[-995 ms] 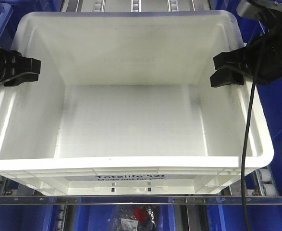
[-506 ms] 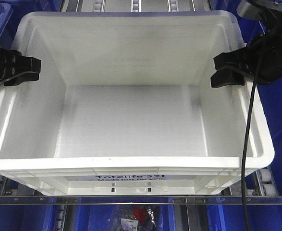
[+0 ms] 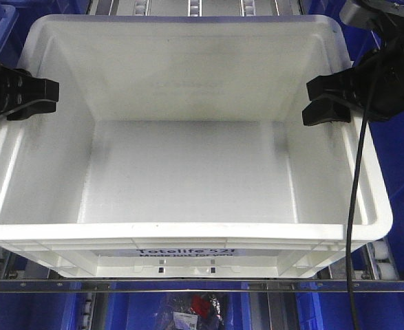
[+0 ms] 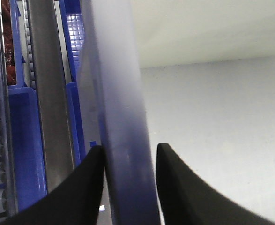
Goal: Move bin from left to right shelf
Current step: 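Lift and pull the gripped tote off the roller shelf toward the robot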
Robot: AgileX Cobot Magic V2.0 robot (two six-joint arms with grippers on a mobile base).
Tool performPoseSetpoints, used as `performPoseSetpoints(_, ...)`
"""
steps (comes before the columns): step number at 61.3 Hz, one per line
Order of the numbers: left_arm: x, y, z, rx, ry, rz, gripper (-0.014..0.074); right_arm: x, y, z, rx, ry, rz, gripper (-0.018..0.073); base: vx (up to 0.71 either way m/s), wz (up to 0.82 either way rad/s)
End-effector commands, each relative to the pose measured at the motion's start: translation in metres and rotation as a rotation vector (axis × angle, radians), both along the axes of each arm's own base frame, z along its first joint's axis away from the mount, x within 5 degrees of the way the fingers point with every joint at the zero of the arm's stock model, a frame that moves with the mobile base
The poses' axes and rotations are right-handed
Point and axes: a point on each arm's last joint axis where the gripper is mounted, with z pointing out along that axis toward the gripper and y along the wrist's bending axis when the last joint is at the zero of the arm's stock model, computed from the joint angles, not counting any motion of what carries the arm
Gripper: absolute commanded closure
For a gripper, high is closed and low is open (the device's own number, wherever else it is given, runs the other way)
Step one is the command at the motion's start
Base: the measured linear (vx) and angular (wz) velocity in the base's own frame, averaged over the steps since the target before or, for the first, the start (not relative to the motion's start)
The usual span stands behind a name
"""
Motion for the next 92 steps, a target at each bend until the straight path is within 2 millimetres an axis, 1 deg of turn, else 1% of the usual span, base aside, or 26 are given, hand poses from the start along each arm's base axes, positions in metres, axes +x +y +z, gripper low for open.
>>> performPoseSetpoints(1, -0.0026, -0.0018, 0.0332, -0.068, -0.213, 0.004, 0.0601, -0.0046, -0.0005, 0.0254, 0.031, -0.108, -0.004, 0.0564, 0.00, 0.00)
performPoseSetpoints(24, 0.0010, -0.0012, 0.0365, -0.077, -0.264, 0.021, 0.0601, -0.0047, -0.0005, 0.0253, 0.031, -0.107, -0.003, 0.0564, 0.00, 0.00)
performPoseSetpoints(92, 0.0006, -0.0013, 0.0359, -0.076, -0.256, 0.019, 0.0601, -0.0055, -0.0004, 0.0249, 0.030, -0.098, 0.001, 0.0564, 0.00, 0.00)
